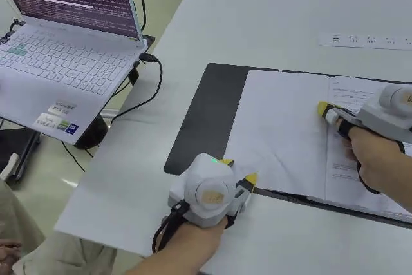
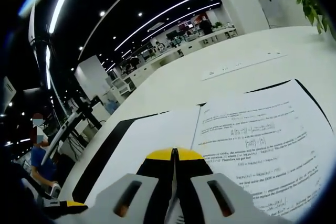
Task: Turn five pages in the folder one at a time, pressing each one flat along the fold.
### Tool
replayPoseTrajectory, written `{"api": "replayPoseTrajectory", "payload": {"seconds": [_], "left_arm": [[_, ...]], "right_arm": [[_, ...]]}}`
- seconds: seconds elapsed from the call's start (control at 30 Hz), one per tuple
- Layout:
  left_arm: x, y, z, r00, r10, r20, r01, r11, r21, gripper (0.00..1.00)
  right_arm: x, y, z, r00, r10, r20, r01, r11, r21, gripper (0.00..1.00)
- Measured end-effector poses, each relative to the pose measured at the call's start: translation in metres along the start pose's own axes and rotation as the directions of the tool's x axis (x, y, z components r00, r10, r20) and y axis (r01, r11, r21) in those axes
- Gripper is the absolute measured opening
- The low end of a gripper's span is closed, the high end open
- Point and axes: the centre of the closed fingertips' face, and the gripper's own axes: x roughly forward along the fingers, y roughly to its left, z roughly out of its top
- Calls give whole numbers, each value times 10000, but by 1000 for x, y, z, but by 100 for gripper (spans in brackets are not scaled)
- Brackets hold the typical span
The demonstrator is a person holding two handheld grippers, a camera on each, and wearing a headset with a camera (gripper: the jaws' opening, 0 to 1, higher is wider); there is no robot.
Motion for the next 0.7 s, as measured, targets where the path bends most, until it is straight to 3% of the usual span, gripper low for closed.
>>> {"api": "replayPoseTrajectory", "payload": {"seconds": [0.33,0.47,0.7], "left_arm": [[1,1,-1,10000,-19,-9,19,10000,-20,28],[1,0,-2,10000,-17,18,17,10000,-31,27],[1,-1,-2,9999,-22,124,22,10000,-31,28]], "right_arm": [[22,-8,20,10000,9,-68,-13,9986,-529,0],[47,-25,30,9998,-24,-175,11,9973,-733,0],[62,-36,39,9998,-192,19,193,9965,-809,0]]}}
